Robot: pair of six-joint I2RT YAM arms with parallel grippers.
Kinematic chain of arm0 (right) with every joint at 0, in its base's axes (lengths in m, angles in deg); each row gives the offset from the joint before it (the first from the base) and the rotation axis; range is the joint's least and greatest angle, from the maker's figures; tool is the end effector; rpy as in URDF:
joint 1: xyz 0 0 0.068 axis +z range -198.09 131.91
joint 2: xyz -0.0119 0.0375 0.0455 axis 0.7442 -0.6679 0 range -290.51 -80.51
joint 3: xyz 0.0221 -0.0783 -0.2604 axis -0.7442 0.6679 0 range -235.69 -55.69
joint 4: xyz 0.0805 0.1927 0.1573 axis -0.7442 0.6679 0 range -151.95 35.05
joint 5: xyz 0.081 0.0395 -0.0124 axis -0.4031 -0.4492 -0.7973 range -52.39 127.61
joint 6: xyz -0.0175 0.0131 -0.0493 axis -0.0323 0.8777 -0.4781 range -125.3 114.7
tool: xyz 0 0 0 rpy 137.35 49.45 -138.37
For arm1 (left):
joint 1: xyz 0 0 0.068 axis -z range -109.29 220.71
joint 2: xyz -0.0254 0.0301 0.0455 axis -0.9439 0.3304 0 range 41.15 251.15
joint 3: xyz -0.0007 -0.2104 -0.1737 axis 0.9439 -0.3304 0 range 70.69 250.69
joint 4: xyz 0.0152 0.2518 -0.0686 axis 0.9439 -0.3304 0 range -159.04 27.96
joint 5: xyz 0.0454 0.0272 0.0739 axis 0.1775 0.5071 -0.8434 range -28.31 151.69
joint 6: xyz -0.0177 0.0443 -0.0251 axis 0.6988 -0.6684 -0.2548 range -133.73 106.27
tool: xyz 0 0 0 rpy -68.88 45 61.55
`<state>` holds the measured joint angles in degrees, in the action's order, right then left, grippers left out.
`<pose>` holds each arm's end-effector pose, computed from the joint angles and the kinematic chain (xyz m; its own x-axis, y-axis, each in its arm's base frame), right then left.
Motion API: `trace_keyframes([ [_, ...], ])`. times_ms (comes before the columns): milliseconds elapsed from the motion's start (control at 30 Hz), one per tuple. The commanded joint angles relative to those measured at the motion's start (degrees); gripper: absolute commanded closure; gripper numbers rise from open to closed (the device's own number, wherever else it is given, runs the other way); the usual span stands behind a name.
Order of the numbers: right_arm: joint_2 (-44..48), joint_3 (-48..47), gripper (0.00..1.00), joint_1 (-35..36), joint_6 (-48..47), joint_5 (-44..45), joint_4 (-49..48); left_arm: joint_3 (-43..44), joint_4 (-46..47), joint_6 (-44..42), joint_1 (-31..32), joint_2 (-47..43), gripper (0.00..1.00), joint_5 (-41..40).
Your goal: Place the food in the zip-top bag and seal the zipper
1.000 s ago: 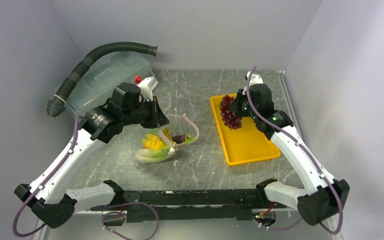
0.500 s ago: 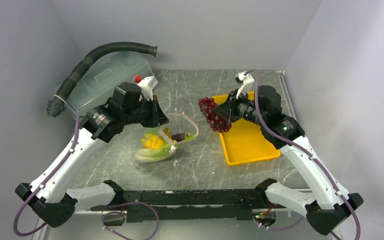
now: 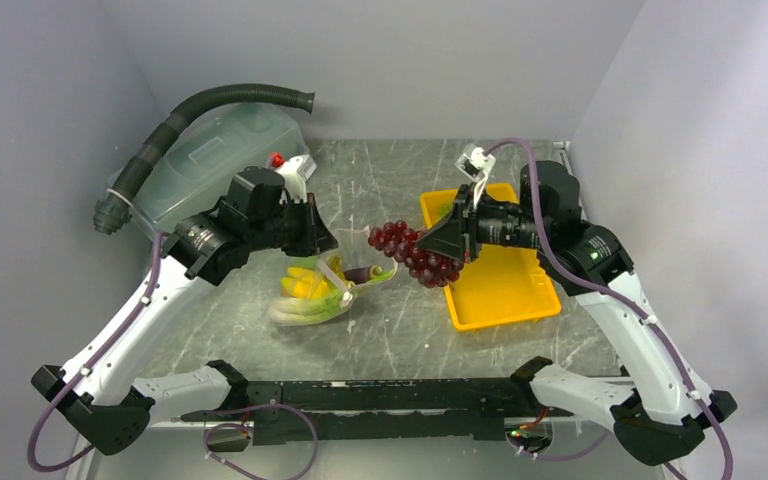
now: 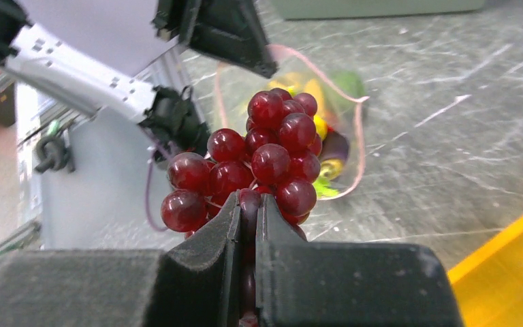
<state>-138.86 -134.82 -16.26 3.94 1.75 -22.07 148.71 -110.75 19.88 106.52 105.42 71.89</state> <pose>0.1474 0.1161 0.4476 -0.4185 -0.1067 -0.9019 -0.8415 0.4191 0.3409 0.1735 -0.1329 0.4053 -0.7709 -0.1155 -0.6264 0.3205 0.7796 -0.5381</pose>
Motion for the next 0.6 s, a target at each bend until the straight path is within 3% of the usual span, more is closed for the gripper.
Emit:
trace_keyframes([
  [0,-2.5,-3.9,1.0,1.8,-2.4,-8.9,3.1,-0.3,2.0,-0.5,-0.3,-0.8,1.0,0.0],
  [567,-17.9,-14.8,1.0,8.8,-4.6,-5.1,12.6,-3.9,3.4,-2.2,-0.1,-2.6,1.0,5.1],
])
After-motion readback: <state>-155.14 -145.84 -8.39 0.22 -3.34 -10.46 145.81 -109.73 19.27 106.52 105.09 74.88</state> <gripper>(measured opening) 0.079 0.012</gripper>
